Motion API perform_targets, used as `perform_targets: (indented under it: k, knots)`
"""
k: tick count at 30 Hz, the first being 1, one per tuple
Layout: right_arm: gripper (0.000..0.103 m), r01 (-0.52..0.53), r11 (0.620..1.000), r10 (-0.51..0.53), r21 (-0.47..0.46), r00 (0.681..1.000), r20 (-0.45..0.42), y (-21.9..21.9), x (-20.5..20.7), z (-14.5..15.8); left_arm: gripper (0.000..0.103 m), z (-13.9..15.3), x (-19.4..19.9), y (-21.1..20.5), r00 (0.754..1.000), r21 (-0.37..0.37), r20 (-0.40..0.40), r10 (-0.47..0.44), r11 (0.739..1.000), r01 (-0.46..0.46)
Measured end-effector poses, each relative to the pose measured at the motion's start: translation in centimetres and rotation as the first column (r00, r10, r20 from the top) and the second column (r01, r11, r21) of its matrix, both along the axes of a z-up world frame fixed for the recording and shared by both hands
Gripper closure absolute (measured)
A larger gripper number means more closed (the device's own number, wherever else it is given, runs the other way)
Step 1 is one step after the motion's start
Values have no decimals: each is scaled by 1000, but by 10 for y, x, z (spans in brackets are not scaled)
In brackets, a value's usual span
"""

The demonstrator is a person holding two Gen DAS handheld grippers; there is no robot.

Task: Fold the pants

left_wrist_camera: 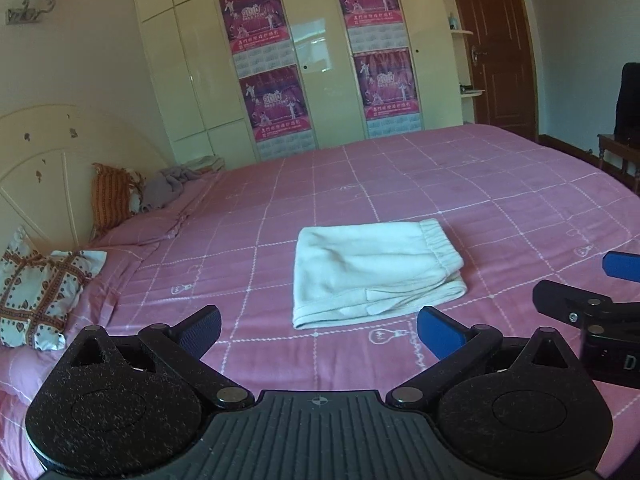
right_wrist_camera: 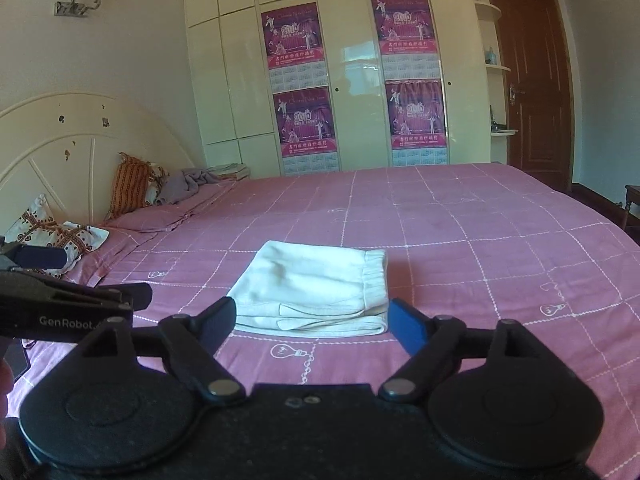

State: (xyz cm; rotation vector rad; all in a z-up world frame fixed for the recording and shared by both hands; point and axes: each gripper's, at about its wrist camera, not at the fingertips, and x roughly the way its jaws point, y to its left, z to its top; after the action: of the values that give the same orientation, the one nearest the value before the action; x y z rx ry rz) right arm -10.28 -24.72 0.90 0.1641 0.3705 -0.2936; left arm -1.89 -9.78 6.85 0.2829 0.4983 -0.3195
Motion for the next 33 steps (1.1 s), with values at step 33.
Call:
perform_targets:
  k: [33]
  knots:
    - [0, 166, 980, -162, -107, 986, 48, 5, -28, 21, 0, -9, -22, 5, 992, -138, -82, 97, 984, -108]
